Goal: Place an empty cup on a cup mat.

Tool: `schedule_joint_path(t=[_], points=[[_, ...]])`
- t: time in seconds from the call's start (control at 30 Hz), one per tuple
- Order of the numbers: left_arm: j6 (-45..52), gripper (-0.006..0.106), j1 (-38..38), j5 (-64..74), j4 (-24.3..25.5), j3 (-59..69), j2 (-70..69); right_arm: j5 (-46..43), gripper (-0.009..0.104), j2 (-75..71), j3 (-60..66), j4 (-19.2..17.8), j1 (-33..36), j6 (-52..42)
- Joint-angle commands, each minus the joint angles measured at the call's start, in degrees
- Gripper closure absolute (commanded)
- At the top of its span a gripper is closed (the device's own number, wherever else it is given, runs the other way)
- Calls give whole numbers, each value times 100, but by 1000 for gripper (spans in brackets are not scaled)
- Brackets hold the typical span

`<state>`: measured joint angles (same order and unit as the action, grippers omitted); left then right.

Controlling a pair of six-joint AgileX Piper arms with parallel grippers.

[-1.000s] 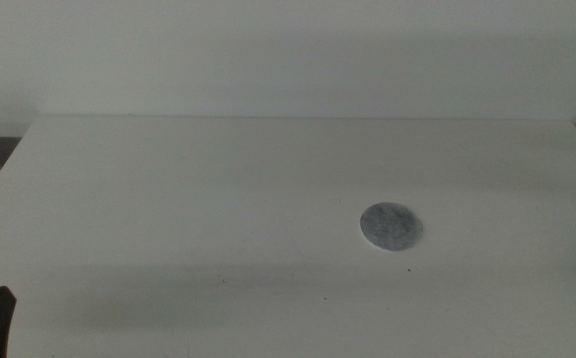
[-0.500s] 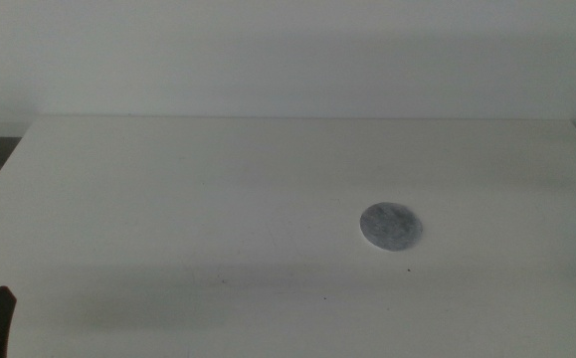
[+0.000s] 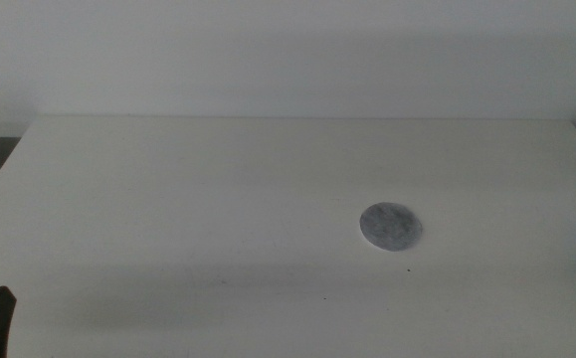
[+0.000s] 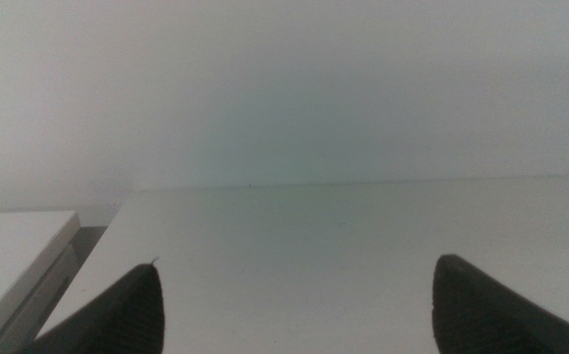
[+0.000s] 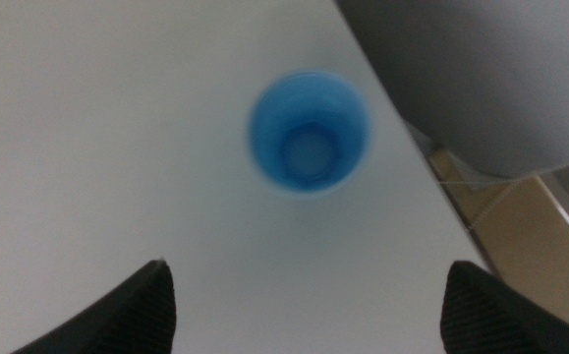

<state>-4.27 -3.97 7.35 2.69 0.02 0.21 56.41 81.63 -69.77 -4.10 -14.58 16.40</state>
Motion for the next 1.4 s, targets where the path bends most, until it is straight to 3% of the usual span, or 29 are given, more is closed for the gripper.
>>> schedule_joint_path(t=[0.0, 0.2, 0.47, 0.57, 0.67, 0.7, 0.87, 1.07, 1.37], points=[[-16, 7, -6, -73, -13, -2, -21, -182, 17, 310, -68, 4, -278, -154], [-16, 7, -6, -73, -13, -2, -21, -608, 21, 1139, -68, 169, -718, -300], [-16, 7, -6, -73, -13, -2, -21, -1279, 22, 2129, -71, 256, -757, -300], [-16, 7, -6, -73, -13, -2, -21, -1560, 31, 2403, -71, 280, -757, -300], [-16, 7, -6, -73, -13, -2, -21, -1892, 64, 2566, -71, 280, -757, -300], [-16, 7, -6, -73, -13, -2, -21, -2002, 97, 2568, -71, 300, -757, -334], [-16, 7, -6, -73, -13, -2, -21, -1508, 96, 2159, -388, 334, -323, -448], [-16, 7, -6, -73, -13, -2, -21, -660, 96, 2062, -1514, 334, 965, -448], [-16, 7, -6, -73, -13, -2, -21, -348, 96, 2498, -2398, 780, 2608, -424]])
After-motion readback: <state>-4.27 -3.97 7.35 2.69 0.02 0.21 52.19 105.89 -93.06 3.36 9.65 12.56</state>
